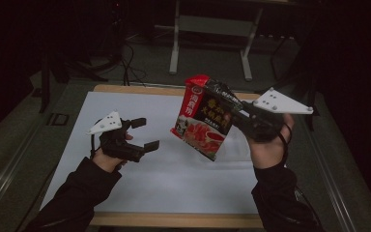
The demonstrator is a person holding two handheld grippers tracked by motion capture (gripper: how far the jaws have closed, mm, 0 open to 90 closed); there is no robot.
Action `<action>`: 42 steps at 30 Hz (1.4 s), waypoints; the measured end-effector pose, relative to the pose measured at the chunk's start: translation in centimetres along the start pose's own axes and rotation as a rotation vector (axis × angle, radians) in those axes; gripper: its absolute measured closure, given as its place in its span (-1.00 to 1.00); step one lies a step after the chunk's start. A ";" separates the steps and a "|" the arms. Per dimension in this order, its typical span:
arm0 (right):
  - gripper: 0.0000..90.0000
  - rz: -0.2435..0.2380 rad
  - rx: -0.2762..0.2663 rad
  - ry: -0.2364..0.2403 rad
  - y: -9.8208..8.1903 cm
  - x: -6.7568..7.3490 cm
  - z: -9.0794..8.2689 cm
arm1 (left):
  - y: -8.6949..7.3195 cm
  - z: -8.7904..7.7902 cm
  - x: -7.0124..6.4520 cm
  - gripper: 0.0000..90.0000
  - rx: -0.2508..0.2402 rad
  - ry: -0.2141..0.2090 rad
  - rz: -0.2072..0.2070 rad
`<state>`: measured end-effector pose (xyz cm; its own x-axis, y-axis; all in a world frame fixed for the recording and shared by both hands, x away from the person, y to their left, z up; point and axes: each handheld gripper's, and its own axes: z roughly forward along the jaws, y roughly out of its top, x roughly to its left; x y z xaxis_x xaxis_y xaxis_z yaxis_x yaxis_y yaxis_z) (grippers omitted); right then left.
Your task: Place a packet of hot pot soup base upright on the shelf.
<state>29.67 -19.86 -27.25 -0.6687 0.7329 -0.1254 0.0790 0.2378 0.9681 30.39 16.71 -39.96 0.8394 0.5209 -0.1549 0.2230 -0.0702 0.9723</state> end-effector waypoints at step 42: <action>0.71 0.107 0.093 -0.493 -6.6 -7.5 0.2 | -8.2 -1.2 0.0 -1.00 0.051 0.106 0.031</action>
<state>34.31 -26.85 -32.76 -0.2272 0.9643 -0.1358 0.2083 0.1844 0.9605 27.99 18.30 -47.72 0.7894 0.6051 -0.1031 0.2251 -0.1291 0.9657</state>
